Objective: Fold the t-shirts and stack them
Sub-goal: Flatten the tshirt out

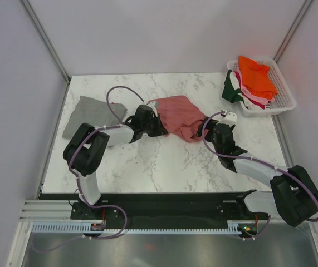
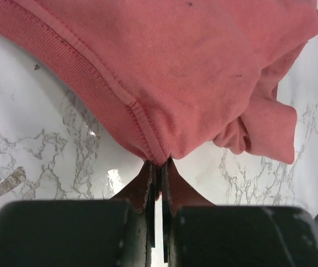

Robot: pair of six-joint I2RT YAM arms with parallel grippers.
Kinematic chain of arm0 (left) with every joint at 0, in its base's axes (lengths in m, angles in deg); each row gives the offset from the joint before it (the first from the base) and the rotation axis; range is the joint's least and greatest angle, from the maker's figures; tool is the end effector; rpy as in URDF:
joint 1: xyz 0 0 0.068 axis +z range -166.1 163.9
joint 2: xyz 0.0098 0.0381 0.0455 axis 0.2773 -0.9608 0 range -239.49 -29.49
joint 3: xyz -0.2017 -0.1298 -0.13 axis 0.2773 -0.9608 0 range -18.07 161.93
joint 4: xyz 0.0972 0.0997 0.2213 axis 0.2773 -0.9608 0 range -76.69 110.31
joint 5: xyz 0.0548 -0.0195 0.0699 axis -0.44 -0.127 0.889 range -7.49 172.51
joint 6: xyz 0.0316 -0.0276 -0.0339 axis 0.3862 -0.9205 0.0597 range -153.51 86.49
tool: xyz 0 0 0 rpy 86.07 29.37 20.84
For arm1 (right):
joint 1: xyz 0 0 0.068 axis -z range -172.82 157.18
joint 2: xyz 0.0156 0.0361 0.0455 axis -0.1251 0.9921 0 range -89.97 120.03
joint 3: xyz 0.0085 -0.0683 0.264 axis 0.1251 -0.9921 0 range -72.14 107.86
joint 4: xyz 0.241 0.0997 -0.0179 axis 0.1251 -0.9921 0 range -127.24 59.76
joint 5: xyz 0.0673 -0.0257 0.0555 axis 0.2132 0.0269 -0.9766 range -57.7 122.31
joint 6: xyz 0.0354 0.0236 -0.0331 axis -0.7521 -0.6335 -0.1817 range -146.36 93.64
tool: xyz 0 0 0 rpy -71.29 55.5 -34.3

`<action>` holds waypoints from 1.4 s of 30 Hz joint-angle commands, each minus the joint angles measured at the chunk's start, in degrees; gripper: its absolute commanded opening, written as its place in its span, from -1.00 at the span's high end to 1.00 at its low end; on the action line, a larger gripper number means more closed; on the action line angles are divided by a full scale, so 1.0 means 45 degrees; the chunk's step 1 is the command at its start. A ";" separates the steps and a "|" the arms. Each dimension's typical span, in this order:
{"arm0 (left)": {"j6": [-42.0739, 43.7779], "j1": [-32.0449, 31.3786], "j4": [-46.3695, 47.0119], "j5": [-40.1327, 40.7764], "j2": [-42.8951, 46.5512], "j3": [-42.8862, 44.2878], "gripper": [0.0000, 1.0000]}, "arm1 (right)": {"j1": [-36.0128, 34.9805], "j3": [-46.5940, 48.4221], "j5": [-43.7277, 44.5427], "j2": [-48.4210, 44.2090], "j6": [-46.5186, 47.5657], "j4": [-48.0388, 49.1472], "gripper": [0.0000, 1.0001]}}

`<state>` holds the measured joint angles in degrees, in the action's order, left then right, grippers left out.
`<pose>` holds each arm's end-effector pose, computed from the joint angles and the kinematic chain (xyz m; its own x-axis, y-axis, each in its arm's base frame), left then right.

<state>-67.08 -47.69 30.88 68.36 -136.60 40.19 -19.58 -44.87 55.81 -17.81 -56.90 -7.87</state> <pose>0.3270 -0.2113 0.1536 -0.8109 -0.1306 -0.5704 0.2678 0.7839 -0.5602 0.2328 0.1014 0.1936 -0.3372 0.3519 -0.8732 0.1014 0.9357 0.3379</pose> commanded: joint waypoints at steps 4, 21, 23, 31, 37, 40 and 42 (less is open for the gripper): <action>0.1012 0.0009 -0.1114 0.1092 0.2838 0.0860 0.96 | -0.0010 -0.0005 -0.1024 -0.0176 0.0264 0.1044 -0.87; 0.0799 0.0009 -0.9086 -0.0601 0.2259 1.5429 0.96 | -0.0029 0.0502 -0.3640 0.1266 0.0480 0.2000 -0.95; 0.0526 0.0029 -0.9106 -0.0877 0.2473 1.5510 0.96 | -0.0029 0.0581 -0.4224 0.1560 0.0460 0.2177 -0.95; 0.0251 0.0107 -0.9185 -0.1152 0.3157 1.5667 0.96 | -0.0029 0.0465 -0.5983 0.1601 0.0616 0.3171 -0.87; 0.0135 0.0360 -0.9185 -0.1034 0.3392 1.5822 0.96 | -0.0029 0.0561 -0.7099 0.2339 0.0460 0.3760 -0.88; -0.0061 0.0575 -0.9184 -0.1308 0.3353 1.6212 0.96 | -0.0029 0.0815 -0.7506 0.3237 0.0285 0.4089 -0.88; -0.0081 0.0673 -0.9184 -0.1269 0.3392 1.6564 0.96 | -0.0029 0.1030 -0.7704 0.3572 0.0264 0.4091 -0.86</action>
<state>-65.48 -45.40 -13.45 64.78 -124.25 110.08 -19.65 -42.40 24.58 -3.89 -55.26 7.32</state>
